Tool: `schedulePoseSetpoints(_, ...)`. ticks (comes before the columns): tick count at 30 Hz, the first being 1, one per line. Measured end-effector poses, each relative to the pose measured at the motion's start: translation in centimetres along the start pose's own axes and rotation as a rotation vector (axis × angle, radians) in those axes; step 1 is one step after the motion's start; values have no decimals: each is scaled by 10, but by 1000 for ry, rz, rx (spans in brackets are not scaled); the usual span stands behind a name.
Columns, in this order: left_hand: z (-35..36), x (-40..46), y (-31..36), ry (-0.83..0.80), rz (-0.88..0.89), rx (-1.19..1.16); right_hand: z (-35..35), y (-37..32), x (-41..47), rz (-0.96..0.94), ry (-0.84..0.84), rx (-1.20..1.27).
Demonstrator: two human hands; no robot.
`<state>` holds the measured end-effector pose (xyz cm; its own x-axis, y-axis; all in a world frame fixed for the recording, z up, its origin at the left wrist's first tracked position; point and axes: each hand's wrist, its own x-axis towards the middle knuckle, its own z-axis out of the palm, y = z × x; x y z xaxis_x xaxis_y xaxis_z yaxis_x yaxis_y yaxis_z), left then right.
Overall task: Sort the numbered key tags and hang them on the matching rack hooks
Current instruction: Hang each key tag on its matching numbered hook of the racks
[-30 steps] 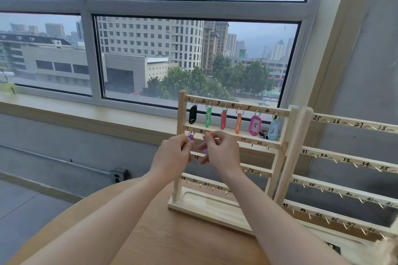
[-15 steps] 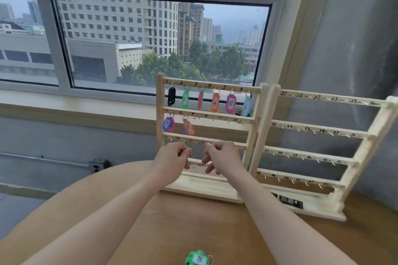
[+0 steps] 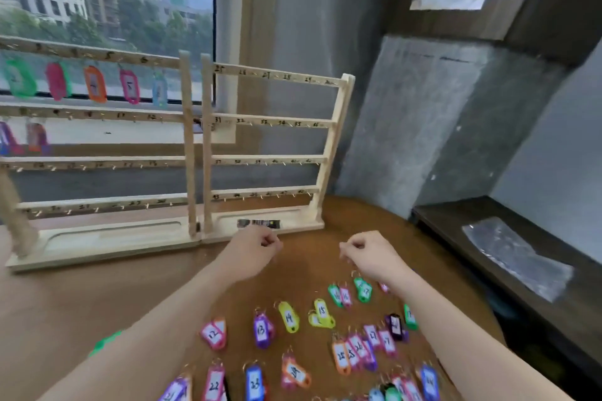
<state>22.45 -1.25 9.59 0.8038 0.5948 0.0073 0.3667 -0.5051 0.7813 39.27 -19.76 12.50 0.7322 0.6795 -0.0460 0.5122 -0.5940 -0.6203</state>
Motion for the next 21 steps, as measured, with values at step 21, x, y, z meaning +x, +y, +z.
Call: schedulePoseSetpoints(21,212,134,70,19,-63,215,-15,153,116,137,-40,-179)
